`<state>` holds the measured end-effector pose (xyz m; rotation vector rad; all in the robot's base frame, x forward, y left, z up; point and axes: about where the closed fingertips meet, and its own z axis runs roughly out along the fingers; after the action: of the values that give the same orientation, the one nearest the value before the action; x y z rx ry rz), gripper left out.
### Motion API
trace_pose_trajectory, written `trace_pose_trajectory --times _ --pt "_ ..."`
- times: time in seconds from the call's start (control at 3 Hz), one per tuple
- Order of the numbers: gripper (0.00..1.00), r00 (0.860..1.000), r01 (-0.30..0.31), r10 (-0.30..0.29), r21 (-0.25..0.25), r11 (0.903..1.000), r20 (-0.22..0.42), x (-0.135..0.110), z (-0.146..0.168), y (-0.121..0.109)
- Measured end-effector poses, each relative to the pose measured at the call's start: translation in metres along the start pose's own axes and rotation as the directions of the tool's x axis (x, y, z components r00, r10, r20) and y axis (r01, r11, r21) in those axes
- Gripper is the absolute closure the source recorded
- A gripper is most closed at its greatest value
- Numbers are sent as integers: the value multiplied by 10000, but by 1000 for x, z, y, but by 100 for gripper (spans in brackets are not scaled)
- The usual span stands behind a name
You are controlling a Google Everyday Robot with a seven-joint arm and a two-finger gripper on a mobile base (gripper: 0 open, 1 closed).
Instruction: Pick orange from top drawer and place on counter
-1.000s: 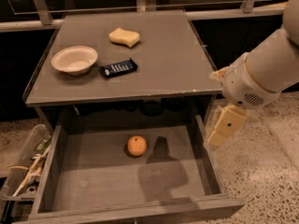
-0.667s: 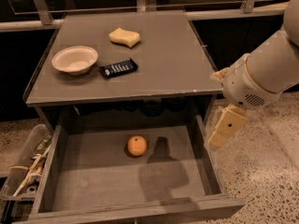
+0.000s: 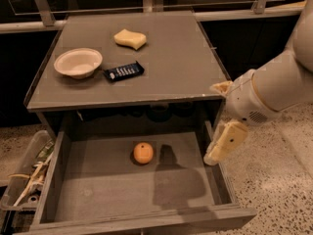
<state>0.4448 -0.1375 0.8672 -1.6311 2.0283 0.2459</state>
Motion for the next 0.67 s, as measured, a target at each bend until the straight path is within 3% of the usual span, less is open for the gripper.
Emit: trace_pose_trajectory --times 0.33,0.67 --pt "0 9924 -127 151 -202 9997 1219 -10 37 6" --pt "0 9800 -171 209 -210 9996 1980 -20 77 6"
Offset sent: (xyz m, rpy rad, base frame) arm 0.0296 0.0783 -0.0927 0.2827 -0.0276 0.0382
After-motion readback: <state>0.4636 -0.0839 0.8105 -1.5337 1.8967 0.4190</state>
